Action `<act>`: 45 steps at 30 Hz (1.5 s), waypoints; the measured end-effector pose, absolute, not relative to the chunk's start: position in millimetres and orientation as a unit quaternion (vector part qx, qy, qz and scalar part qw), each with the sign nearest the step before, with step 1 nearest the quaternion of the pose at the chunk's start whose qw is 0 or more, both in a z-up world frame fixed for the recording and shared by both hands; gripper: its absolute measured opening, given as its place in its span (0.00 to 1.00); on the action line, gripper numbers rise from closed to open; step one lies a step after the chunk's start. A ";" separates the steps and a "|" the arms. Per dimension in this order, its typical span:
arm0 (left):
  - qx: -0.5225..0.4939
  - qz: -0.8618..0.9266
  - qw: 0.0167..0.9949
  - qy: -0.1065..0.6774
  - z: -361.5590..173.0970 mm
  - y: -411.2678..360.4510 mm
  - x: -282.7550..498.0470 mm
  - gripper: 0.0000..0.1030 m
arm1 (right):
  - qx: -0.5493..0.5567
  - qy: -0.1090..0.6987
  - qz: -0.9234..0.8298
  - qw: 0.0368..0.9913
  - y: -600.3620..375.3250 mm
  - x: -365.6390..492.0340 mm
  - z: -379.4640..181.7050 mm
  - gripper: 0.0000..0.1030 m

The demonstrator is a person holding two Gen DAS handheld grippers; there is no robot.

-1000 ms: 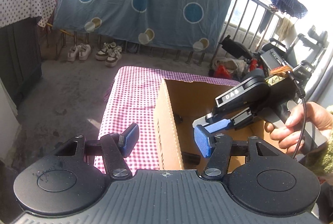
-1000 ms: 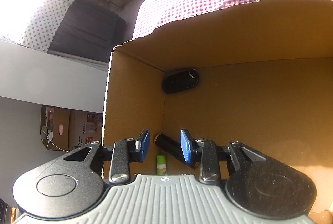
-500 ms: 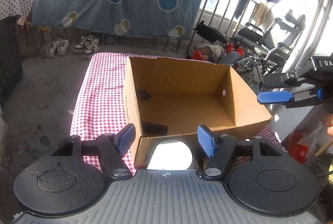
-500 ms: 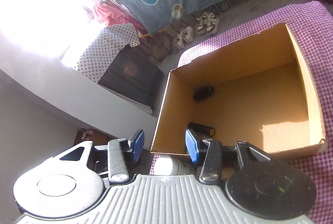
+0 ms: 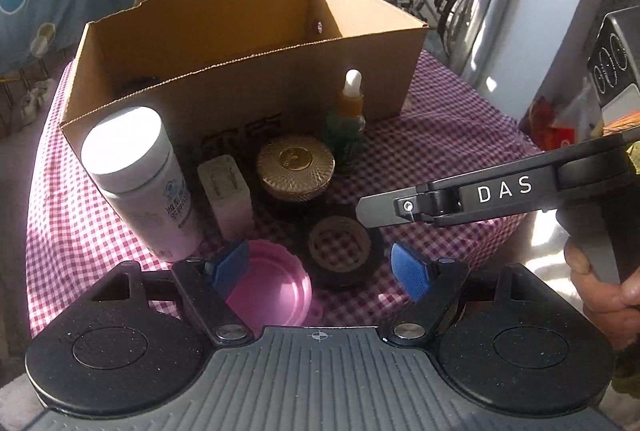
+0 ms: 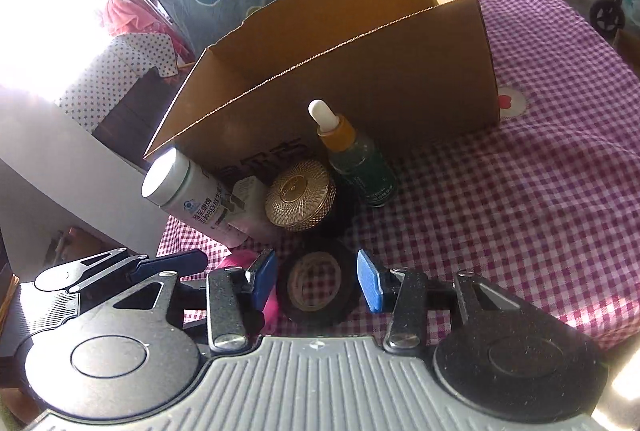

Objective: Organize rigid objects
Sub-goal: 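Reach the right gripper to the black tape roll and grasp it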

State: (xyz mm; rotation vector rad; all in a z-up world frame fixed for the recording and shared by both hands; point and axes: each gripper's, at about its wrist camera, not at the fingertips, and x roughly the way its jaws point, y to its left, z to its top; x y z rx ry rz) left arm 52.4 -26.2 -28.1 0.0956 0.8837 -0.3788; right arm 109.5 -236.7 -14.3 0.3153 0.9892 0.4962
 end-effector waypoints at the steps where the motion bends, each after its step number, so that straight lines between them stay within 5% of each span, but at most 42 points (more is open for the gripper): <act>1: 0.056 -0.180 0.884 0.428 -33.4 -33.0 52.7 0.75 | 0.130 0.468 0.230 0.843 -232.3 108.7 -16.1 0.45; 12: 0.134 -0.156 0.884 0.420 -50.8 -62.6 52.3 0.62 | 0.041 0.473 0.236 0.848 -211.6 114.2 -27.4 0.22; 45: 0.109 -0.196 0.872 0.434 -63.2 -99.5 67.8 0.63 | 0.074 0.452 0.211 0.863 -262.2 100.9 -22.6 0.22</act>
